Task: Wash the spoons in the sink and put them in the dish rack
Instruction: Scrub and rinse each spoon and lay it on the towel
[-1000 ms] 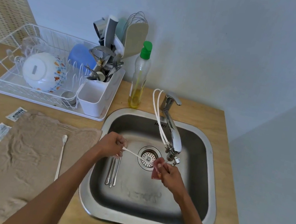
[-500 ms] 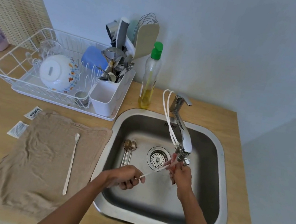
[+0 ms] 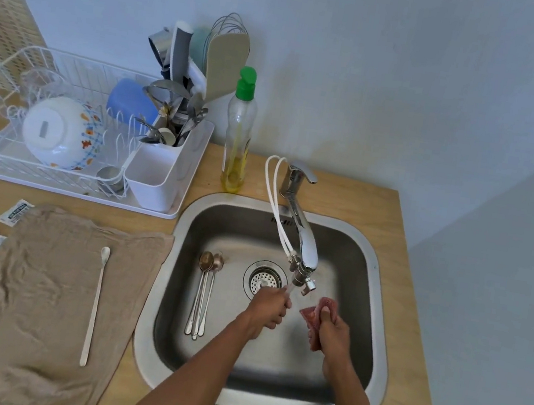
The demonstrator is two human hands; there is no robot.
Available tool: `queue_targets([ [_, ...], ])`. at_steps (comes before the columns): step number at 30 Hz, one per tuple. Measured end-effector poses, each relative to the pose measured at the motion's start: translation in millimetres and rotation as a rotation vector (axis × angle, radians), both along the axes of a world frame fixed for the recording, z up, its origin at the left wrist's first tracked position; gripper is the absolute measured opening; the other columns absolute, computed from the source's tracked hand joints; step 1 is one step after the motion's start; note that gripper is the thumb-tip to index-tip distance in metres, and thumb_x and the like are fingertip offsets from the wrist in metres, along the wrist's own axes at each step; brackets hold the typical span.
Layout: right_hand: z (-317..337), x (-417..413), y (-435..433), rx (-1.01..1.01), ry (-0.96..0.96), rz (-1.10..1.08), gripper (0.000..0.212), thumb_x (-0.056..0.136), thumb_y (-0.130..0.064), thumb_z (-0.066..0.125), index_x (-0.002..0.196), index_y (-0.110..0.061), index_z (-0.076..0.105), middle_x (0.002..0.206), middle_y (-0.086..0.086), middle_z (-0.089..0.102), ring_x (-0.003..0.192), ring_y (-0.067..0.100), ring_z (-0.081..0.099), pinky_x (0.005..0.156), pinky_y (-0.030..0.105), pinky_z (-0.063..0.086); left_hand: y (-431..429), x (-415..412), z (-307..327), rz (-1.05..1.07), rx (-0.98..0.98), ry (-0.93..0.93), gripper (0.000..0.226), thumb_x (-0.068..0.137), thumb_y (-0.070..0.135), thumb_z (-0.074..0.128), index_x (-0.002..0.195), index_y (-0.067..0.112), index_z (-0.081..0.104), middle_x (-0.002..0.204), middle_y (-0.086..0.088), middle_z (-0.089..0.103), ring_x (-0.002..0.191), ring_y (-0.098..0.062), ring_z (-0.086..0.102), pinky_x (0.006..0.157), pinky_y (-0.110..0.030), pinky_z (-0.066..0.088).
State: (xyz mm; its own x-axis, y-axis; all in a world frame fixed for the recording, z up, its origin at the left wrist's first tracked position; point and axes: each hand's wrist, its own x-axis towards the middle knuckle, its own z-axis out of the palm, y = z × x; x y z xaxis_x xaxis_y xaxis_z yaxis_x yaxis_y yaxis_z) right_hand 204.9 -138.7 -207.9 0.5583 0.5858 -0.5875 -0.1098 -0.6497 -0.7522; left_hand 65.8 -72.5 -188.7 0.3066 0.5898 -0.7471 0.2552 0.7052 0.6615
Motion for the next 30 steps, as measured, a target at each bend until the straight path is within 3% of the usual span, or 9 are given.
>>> queue_targets([
  [3, -4.6, 0.7, -4.2, -0.027, -0.014, 0.006, 0.023, 0.102, -0.031, 0.048, 0.086, -0.018, 0.059, 0.080, 0.012, 0.066, 0.069, 0.019, 0.061, 0.061, 0.029, 0.049, 7.1, 11.3, -2.0, 0.090, -0.077, -0.031, 0.036, 0.103, 0.032, 0.039, 0.073, 0.014, 0.049, 0.048, 0.006, 0.036, 0.036, -0.005, 0.024, 0.032, -0.017, 0.017],
  [7, -7.8, -0.1, -5.5, -0.015, -0.031, 0.018, 0.024, 0.102, -0.028, 0.048, 0.086, -0.017, 0.062, 0.081, 0.010, 0.066, 0.073, 0.020, 0.062, 0.064, 0.030, 0.049, 15.1, 18.1, 2.6, 0.130, -0.193, -0.235, 0.028, 0.104, 0.010, 0.033, 0.084, 0.012, 0.054, 0.058, 0.003, 0.036, 0.042, -0.004, 0.027, 0.036, -0.013, 0.021],
  [10, -12.7, -2.0, -6.4, -0.012, -0.018, 0.021, 0.025, 0.102, -0.027, 0.049, 0.089, -0.014, 0.066, 0.085, 0.011, 0.069, 0.080, 0.022, 0.064, 0.072, 0.031, 0.050, 17.5, 17.6, 8.4, 0.144, -0.196, -0.335, 0.031, 0.099, -0.008, 0.032, 0.087, 0.004, 0.058, 0.071, -0.005, 0.050, 0.057, -0.008, 0.045, 0.050, -0.013, 0.042],
  [13, -17.4, -3.8, -6.7, -0.021, -0.013, 0.023, 0.029, 0.102, -0.027, 0.050, 0.090, -0.009, 0.069, 0.084, 0.012, 0.070, 0.078, 0.024, 0.065, 0.075, 0.035, 0.051, 19.8, 13.5, 9.1, 0.238, -0.183, -0.425, 0.027, 0.096, -0.017, 0.038, 0.091, -0.005, 0.061, 0.088, -0.014, 0.067, 0.077, -0.019, 0.070, 0.076, -0.026, 0.061],
  [16, -21.3, -4.7, -7.2, -0.039, -0.016, 0.027, 0.029, 0.102, -0.029, 0.050, 0.093, -0.009, 0.069, 0.089, 0.013, 0.071, 0.084, 0.026, 0.067, 0.083, 0.040, 0.054, 17.4, 10.2, 9.6, 0.230, -0.140, -0.355, 0.015, 0.098, -0.005, 0.048, 0.094, -0.002, 0.062, 0.080, -0.008, 0.065, 0.058, -0.010, 0.066, 0.058, -0.017, 0.056],
  [19, -22.7, -6.1, -8.8, -0.050, -0.015, 0.028, 0.027, 0.102, -0.031, 0.050, 0.099, -0.010, 0.068, 0.093, 0.013, 0.071, 0.089, 0.026, 0.067, 0.085, 0.039, 0.054, 10.1, 5.7, 6.5, 0.096, -0.039, -0.173, 0.015, 0.100, 0.010, 0.046, 0.096, 0.007, 0.060, 0.062, 0.000, 0.048, 0.038, -0.004, 0.042, 0.037, -0.014, 0.033],
  [25, -13.4, -7.0, -12.4, -0.029, 0.003, 0.008, 0.030, 0.103, -0.026, 0.047, 0.094, -0.005, 0.067, 0.080, 0.016, 0.067, 0.070, 0.024, 0.061, 0.065, 0.032, 0.050, -1.1, 3.0, 4.8, 0.022, 0.002, -0.049, 0.035, 0.104, 0.030, 0.036, 0.079, 0.012, 0.052, 0.050, 0.003, 0.041, 0.034, -0.006, 0.031, 0.033, -0.016, 0.024],
  [30, -4.6, -8.5, -17.6, -0.016, 0.006, 0.011, 0.029, 0.103, -0.023, 0.046, 0.089, -0.007, 0.066, 0.075, 0.016, 0.067, 0.067, 0.026, 0.061, 0.066, 0.036, 0.052, -9.3, -5.0, 10.8, -0.032, 0.029, -0.043, 0.033, 0.104, 0.020, 0.035, 0.099, 0.006, 0.064, 0.054, 0.002, 0.039, 0.038, -0.006, 0.031, 0.036, -0.017, 0.025],
])
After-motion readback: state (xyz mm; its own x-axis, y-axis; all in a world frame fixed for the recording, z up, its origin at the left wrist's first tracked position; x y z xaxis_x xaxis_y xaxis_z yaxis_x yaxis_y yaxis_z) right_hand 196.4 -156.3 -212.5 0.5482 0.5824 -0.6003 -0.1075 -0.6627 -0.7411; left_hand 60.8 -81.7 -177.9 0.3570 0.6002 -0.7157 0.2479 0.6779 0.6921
